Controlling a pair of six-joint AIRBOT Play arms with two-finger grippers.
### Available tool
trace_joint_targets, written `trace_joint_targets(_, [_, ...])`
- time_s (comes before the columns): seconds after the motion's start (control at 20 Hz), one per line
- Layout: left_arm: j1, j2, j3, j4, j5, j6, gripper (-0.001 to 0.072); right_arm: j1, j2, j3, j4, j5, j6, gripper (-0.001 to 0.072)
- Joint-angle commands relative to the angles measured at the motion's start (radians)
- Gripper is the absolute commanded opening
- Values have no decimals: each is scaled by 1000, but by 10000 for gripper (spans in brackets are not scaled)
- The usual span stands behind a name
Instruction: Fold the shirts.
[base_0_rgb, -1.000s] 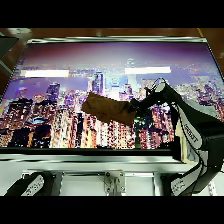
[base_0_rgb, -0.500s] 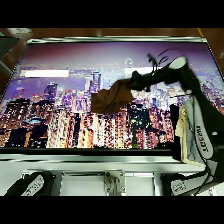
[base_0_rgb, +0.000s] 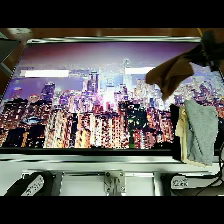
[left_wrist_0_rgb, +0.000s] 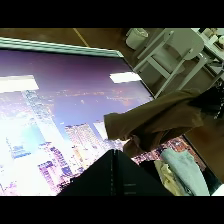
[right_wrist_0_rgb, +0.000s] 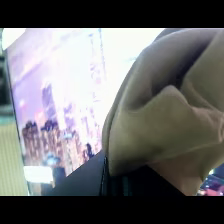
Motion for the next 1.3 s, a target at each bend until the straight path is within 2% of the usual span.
trace_joint_targets(0.0, [0,0,0,0,-29,-1,37,-149,6,23,-19,42,56,64])
trace_joint_targets(0.2, [0,0,0,0,-33,-1,37,-215,6,23,-140,-7,75,65])
trace_joint_targets(0.3, [0,0,0,0,-33,-1,37,-231,5,23,-180,-85,89,65])
trace_joint_targets(0.45, [0,0,0,0,-33,-1,37,-249,5,23,-148,-257,122,64])
trace_joint_targets(0.55, [0,-1,0,0,-32,-1,37,-265,5,23,-107,-300,122,64])
trace_joint_targets(0.65, [0,-1,0,0,-32,-1,37,-294,6,23,-98,-248,122,64])
trace_joint_targets(0.75, [0,-1,0,0,-32,-1,38,-324,12,23,-95,-137,128,65])
trace_joint_targets(0.9, [0,-1,0,0,-32,0,38,-401,41,23,-143,148,134,64])
trace_joint_targets(1.0, [0,-1,0,0,-32,0,38,-431,83,18,-303,250,147,64])
trace_joint_targets(1.15, [0,-1,0,0,-33,0,38,-438,188,-80,-548,251,151,64])
trace_joint_targets(1.25, [0,-2,0,0,-32,1,38,-438,246,-209,-628,251,119,64])
